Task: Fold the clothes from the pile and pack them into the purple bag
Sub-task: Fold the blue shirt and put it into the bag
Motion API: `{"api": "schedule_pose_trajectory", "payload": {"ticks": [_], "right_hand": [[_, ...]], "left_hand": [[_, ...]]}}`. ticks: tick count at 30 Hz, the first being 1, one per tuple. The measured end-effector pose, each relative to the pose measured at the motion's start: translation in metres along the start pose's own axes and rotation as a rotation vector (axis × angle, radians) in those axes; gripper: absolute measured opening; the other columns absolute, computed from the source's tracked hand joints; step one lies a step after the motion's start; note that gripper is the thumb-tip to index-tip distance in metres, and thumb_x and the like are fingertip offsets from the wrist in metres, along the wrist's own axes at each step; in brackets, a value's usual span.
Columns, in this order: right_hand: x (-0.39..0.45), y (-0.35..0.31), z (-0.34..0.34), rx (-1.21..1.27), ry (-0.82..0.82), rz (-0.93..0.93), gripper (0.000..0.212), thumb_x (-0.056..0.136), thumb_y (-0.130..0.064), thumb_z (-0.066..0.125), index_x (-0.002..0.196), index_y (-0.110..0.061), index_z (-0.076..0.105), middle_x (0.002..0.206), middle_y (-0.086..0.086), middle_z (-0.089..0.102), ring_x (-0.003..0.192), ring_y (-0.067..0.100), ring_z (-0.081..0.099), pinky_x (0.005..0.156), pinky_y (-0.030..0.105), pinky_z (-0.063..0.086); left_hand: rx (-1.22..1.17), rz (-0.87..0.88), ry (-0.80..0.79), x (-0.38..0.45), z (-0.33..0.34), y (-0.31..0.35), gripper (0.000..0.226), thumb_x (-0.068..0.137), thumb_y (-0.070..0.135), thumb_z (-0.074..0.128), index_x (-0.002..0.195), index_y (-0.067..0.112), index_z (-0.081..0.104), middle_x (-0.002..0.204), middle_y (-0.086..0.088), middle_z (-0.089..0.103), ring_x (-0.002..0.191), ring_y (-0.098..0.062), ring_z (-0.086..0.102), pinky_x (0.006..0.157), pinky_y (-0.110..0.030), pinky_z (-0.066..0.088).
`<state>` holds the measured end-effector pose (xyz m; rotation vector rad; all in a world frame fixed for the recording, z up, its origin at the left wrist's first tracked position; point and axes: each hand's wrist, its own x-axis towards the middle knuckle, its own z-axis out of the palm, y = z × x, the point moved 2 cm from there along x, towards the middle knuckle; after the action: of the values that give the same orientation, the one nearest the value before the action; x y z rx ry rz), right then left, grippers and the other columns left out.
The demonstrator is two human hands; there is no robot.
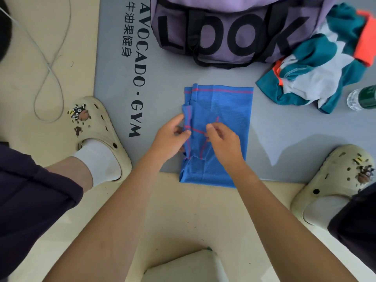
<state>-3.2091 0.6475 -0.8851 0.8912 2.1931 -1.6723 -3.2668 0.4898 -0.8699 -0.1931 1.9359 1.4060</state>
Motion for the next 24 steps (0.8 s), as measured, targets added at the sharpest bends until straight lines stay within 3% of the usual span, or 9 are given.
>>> {"api": "schedule_pose_trajectory", "payload": {"ticks": [2,4,7,10,12,14,16,21,24], "right_hand": [[0.003,0.001,-0.004,0.301,-0.038,0.229,0.034,0.093,-0.049,0.056,0.088,-0.018,0.069,0.079,0.0,0.073,0.075,0.013,0.07,0.066,0.03,0.058],[0.008,0.005,-0.005,0.316,-0.064,0.302,0.047,0.09,-0.051,0.06,0.087,-0.004,0.064,0.076,0.008,0.065,0.072,0.017,0.067,0.055,0.025,0.056],[0.017,0.013,-0.001,0.182,-0.021,0.294,0.033,0.091,-0.026,0.066,0.068,-0.01,0.049,0.07,0.009,0.056,0.067,0.026,0.063,0.049,0.029,0.052],[0.023,0.016,0.0,0.007,0.054,0.206,0.035,0.089,-0.021,0.067,0.062,-0.017,0.045,0.057,0.003,0.059,0.049,0.02,0.061,0.046,0.027,0.045],[0.023,0.018,-0.004,-0.041,0.125,0.127,0.029,0.089,-0.025,0.067,0.067,-0.018,0.05,0.059,0.002,0.06,0.049,0.016,0.058,0.049,0.028,0.045],[0.019,0.022,-0.014,-0.087,0.207,0.086,0.015,0.089,-0.027,0.066,0.079,-0.021,0.057,0.065,-0.003,0.06,0.057,0.015,0.058,0.057,0.029,0.047],[0.008,0.033,-0.027,-0.122,0.313,0.094,0.013,0.089,-0.029,0.066,0.091,-0.018,0.059,0.066,-0.008,0.056,0.061,0.013,0.055,0.061,0.03,0.045],[-0.062,0.086,-0.051,-0.21,0.495,0.303,0.023,0.086,-0.028,0.07,0.09,-0.012,0.055,0.083,0.003,0.06,0.078,0.023,0.058,0.069,0.03,0.04],[-0.093,0.108,-0.048,-0.188,0.456,0.454,0.028,0.086,-0.03,0.071,0.095,-0.008,0.057,0.092,0.006,0.064,0.082,0.022,0.058,0.072,0.03,0.041]], "left_hand": [[0.028,-0.062,-0.208,0.003,0.015,0.011,0.049,0.095,0.015,0.062,0.135,0.04,0.051,0.086,-0.005,0.069,0.064,-0.023,0.071,0.058,-0.028,0.058],[0.075,-0.112,-0.285,0.006,0.022,0.016,0.039,0.096,0.021,0.059,0.132,0.037,0.053,0.087,-0.003,0.07,0.062,-0.02,0.071,0.057,-0.027,0.057],[0.104,-0.159,-0.073,0.014,0.016,0.007,0.024,0.095,0.018,0.057,0.118,0.024,0.063,0.083,-0.003,0.068,0.055,-0.012,0.064,0.053,-0.022,0.052],[0.189,-0.157,0.139,0.015,0.008,-0.013,0.008,0.09,0.022,0.063,0.099,0.024,0.063,0.087,-0.005,0.069,0.057,-0.013,0.065,0.055,-0.023,0.049],[0.24,-0.152,0.216,0.013,0.007,-0.028,0.012,0.086,0.03,0.07,0.088,0.026,0.059,0.086,-0.002,0.067,0.064,-0.015,0.066,0.06,-0.026,0.05],[0.27,-0.143,0.289,0.004,0.008,-0.043,0.023,0.08,0.038,0.076,0.08,0.026,0.057,0.077,0.006,0.063,0.064,0.0,0.06,0.062,-0.015,0.046],[0.279,-0.153,0.354,-0.011,0.012,-0.053,0.029,0.075,0.044,0.08,0.073,0.027,0.057,0.07,0.012,0.06,0.059,0.007,0.056,0.055,-0.006,0.038],[0.296,-0.247,0.378,-0.048,0.031,-0.076,0.031,0.075,0.042,0.08,0.079,0.017,0.062,0.068,0.009,0.06,0.061,-0.005,0.055,0.055,-0.017,0.039],[0.428,-0.317,0.349,-0.064,0.034,-0.088,0.042,0.078,0.042,0.076,0.057,0.017,0.048,0.051,0.004,0.045,0.048,-0.012,0.042,0.046,-0.026,0.029]]}}
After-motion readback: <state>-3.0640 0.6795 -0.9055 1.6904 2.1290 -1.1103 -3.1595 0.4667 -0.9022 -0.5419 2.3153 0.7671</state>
